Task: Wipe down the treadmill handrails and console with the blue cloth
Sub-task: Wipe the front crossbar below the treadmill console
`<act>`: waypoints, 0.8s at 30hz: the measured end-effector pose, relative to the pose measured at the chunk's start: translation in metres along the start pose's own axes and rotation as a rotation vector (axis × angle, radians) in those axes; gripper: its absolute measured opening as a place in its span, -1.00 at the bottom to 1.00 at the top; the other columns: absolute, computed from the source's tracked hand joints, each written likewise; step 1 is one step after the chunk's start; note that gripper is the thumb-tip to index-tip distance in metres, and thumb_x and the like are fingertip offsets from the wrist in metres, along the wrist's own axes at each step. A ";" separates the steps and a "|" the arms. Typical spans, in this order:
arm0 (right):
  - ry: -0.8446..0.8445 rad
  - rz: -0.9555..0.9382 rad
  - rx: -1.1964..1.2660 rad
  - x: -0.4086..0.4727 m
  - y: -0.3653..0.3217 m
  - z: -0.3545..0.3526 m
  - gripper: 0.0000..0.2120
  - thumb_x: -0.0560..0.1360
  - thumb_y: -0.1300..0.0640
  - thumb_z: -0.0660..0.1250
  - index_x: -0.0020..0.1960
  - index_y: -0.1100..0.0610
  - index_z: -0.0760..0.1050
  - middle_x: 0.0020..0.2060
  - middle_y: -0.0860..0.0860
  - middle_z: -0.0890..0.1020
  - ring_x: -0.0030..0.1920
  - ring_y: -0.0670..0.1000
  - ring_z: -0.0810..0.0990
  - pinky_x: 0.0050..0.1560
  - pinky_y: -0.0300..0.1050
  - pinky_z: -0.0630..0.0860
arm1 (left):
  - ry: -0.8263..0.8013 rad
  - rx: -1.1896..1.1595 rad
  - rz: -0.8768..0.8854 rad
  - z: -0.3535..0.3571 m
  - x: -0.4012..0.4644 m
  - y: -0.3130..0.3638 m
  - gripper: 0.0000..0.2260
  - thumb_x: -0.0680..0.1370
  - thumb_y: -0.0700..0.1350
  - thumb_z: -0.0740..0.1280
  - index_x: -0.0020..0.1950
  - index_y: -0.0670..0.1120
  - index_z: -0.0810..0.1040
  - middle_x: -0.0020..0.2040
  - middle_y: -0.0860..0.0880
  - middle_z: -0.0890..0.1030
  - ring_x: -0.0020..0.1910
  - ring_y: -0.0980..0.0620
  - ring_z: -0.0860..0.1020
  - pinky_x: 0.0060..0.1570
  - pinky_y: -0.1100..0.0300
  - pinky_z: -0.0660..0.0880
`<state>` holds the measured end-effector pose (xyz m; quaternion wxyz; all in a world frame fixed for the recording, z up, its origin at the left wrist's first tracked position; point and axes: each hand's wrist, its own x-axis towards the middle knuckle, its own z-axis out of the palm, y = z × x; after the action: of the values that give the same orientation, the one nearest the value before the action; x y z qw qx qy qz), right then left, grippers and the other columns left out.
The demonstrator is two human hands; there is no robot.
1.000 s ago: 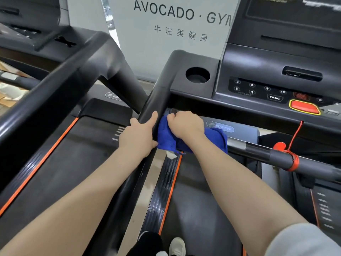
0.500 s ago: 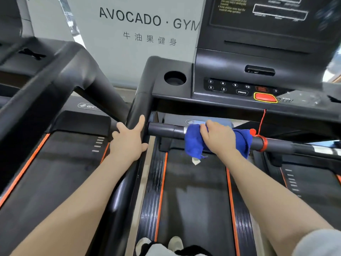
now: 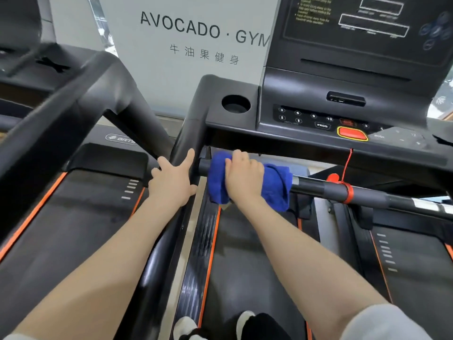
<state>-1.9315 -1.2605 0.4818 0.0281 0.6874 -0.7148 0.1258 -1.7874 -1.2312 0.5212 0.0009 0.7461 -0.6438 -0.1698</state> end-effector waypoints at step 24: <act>-0.150 -0.102 0.262 -0.002 0.189 -0.037 -0.58 0.60 -0.03 0.09 0.35 0.20 0.24 0.26 0.12 0.44 -0.01 0.21 0.58 -0.22 -0.06 0.44 | 0.156 0.300 0.333 0.054 0.000 0.115 -0.39 0.54 0.06 0.26 0.52 0.05 0.05 0.53 -0.06 0.09 0.51 -0.05 0.06 0.44 -0.14 -0.11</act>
<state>-2.1231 -1.2462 0.4904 -0.1090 0.7282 -0.6563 0.1647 -1.9121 -1.2395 0.4953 -0.0319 0.6323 -0.7740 -0.0115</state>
